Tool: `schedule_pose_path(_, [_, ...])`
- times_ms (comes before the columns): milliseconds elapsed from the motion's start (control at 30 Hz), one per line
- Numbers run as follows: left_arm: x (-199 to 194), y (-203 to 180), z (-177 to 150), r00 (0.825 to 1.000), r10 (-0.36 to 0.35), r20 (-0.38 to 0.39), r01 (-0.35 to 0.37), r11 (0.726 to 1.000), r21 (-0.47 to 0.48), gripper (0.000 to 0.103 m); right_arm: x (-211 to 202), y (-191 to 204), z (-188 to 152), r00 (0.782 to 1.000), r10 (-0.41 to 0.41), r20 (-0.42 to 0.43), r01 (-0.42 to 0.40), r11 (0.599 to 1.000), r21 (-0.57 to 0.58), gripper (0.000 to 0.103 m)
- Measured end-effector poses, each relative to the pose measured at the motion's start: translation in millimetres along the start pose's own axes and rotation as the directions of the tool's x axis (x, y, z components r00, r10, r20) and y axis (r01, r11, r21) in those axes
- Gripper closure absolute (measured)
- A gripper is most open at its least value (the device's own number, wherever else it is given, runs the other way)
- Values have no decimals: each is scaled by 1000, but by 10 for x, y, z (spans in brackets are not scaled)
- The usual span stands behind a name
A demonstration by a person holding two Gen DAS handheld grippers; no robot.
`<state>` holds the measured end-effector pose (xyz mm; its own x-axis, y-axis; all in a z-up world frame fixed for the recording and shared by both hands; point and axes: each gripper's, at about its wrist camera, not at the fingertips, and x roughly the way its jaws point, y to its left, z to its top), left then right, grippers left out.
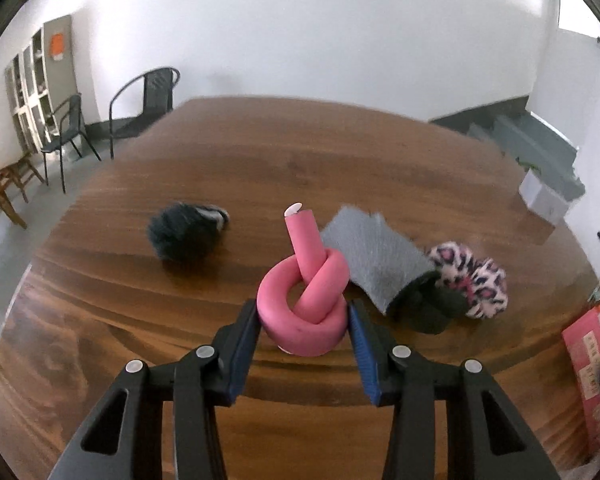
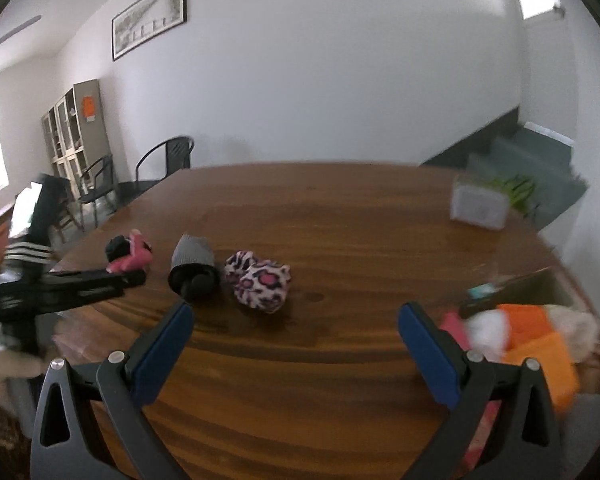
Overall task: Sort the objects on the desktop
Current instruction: 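Grasp the pink foam knot with the left tool, then grasp the leopard-print scrunchie with the right tool while the left tool holds the knot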
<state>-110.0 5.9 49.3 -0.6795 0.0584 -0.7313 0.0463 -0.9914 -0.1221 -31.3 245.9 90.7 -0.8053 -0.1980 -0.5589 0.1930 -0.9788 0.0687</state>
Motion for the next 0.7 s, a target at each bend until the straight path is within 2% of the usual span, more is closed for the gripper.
schedule_pose_path(100, [-140, 8, 19, 999, -3, 34, 3, 1000, -16, 57, 275, 35, 42, 998, 23, -58, -22, 1000, 13, 1])
schedule_pose_path(333, [-135, 32, 27, 999, -20, 28, 21, 1000, -16, 57, 779, 196, 132, 993, -34, -114, 25, 996, -83, 1])
schedule_pose_path(567, [-197, 25, 13, 1000, -13, 14, 14, 1000, -27, 57, 1140, 304, 168, 983, 13, -184, -40, 989, -144, 1])
schedule_pose_path(700, [-177, 30, 5, 1000, -10, 4, 10, 1000, -30, 57, 1262, 332, 184, 977, 33, -211, -64, 988, -141, 3])
